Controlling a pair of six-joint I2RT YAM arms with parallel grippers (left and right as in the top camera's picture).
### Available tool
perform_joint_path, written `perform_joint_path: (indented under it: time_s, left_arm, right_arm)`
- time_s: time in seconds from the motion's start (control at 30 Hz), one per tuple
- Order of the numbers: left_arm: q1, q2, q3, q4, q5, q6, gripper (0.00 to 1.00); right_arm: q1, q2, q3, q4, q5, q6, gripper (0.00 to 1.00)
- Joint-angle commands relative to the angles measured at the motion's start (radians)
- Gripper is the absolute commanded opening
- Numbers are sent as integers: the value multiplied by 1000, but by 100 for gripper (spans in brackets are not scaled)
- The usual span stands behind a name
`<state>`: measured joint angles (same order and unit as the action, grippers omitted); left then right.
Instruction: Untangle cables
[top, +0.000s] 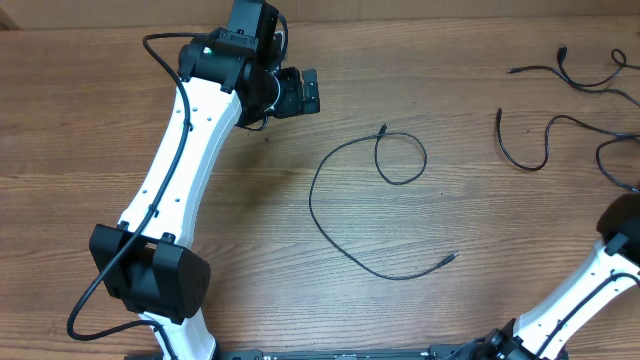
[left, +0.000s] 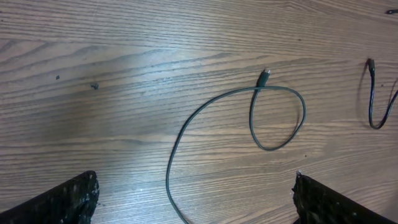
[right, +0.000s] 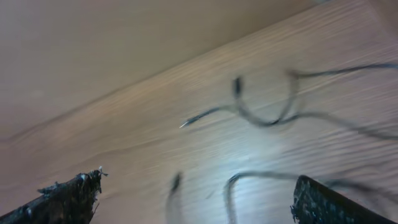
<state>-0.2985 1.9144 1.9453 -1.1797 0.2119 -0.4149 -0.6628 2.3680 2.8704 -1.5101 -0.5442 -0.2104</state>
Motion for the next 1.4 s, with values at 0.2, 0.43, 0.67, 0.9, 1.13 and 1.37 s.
perform_joint_path:
  time_s: [0.2, 0.43, 0.67, 0.9, 1.13, 1.37]
  left_arm:
    - [4, 4, 7, 2, -6, 11, 100]
    - [3, 4, 7, 2, -6, 11, 99]
    - [3, 4, 7, 2, -6, 11, 100]
    - [3, 4, 7, 2, -6, 11, 100]
    - [4, 4, 7, 2, -6, 11, 100]
    - [4, 4, 7, 2, -6, 11, 100]
  right_arm:
    - [121, -7, -58, -160, 185, 35, 100]
    - [165, -7, -156, -184, 425, 183, 100]
    - [172, -7, -356, -184, 551, 242, 100]
    - [150, -8, -523, -144, 574, 267, 100]
    - [137, -10, -561, -159, 592, 293, 100]
    - [132, -79, -561, -184, 591, 303, 100]
